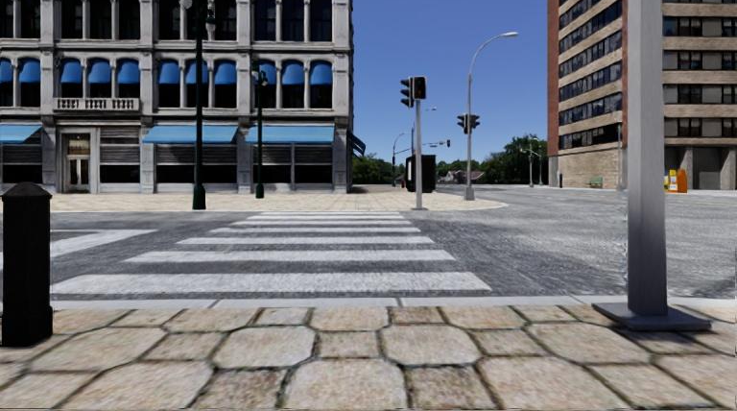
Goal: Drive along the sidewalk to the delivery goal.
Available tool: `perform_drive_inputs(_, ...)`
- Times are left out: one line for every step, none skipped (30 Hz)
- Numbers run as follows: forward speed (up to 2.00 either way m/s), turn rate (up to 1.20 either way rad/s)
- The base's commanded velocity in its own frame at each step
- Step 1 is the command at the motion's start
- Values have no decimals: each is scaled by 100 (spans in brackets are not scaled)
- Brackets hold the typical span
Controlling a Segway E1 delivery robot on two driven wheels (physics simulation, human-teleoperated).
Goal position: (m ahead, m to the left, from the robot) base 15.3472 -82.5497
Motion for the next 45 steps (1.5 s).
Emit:
perform_drive_inputs(200,0)
perform_drive_inputs(200,0)
perform_drive_inputs(200,0)
perform_drive_inputs(200,0)
perform_drive_inputs(200,0)
perform_drive_inputs(200,0)
perform_drive_inputs(200,0)
perform_drive_inputs(200,0)
perform_drive_inputs(200,0)
perform_drive_inputs(200,0)
perform_drive_inputs(200,0)
perform_drive_inputs(200,0)
perform_drive_inputs(200,0)
perform_drive_inputs(200,0)
perform_drive_inputs(200,0)
perform_drive_inputs(200,0)
perform_drive_inputs(200,0)
perform_drive_inputs(200,0)
perform_drive_inputs(200,0)
perform_drive_inputs(200,0)
perform_drive_inputs(200,0)
perform_drive_inputs(200,0)
perform_drive_inputs(200,0)
perform_drive_inputs(200,0)
perform_drive_inputs(200,0)
perform_drive_inputs(200,0)
perform_drive_inputs(200,0)
perform_drive_inputs(200,0)
perform_drive_inputs(200,0)
perform_drive_inputs(200,0)
perform_drive_inputs(200,0)
perform_drive_inputs(200,0)
perform_drive_inputs(200,0)
perform_drive_inputs(200,0)
perform_drive_inputs(200,0)
perform_drive_inputs(200,0)
perform_drive_inputs(200,0)
perform_drive_inputs(200,0)
perform_drive_inputs(200,0)
perform_drive_inputs(200,0)
perform_drive_inputs(200,0)
perform_drive_inputs(200,0)
perform_drive_inputs(200,0)
perform_drive_inputs(200,0)
perform_drive_inputs(200,0)
